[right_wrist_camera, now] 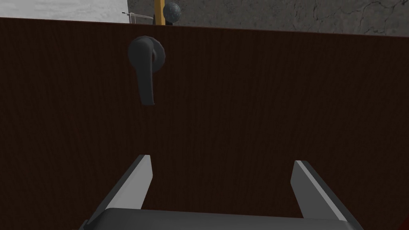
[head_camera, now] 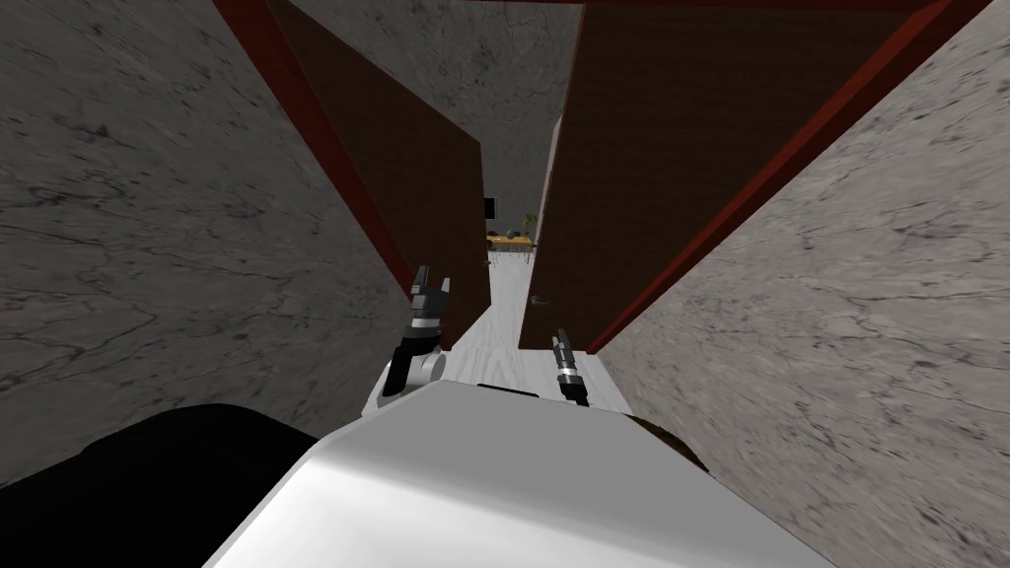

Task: Push the door open

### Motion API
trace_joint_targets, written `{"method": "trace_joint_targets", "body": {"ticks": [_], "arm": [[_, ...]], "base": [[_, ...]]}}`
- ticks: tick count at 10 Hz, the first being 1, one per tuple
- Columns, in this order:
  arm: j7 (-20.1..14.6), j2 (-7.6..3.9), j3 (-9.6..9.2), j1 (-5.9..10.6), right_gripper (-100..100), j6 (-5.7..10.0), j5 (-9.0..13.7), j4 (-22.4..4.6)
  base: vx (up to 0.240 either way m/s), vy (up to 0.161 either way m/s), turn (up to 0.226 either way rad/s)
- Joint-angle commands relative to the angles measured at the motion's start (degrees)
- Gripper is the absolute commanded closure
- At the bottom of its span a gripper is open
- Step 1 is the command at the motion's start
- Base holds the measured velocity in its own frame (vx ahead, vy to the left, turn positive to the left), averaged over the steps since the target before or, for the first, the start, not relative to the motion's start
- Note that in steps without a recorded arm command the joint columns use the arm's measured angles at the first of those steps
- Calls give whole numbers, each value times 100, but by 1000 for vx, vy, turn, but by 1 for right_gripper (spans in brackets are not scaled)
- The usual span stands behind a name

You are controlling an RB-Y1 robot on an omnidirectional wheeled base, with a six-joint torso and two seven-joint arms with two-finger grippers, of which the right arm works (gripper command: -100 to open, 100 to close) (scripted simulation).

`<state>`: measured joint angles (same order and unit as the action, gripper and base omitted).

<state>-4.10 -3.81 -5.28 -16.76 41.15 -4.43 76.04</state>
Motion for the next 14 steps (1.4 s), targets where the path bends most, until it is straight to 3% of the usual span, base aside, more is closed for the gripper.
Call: {"method": "trace_joint_targets", "body": {"ticks": [1,2,6,7,14], "arm": [[-26,17,-23,32,-100,15,-36,-174],[-59,31,-44,85,-100,38,-76,-402],[-131,74,-90,202,-100,90,-162,-898],[-131,74,-90,202,-100,90,-162,-898],[-227,166,-151,359,-100,159,-278,-1563]], "base": [[100,-21,-10],[129,-30,-20],[125,-33,-13],[106,-14,-2],[131,-10,-9]]}}
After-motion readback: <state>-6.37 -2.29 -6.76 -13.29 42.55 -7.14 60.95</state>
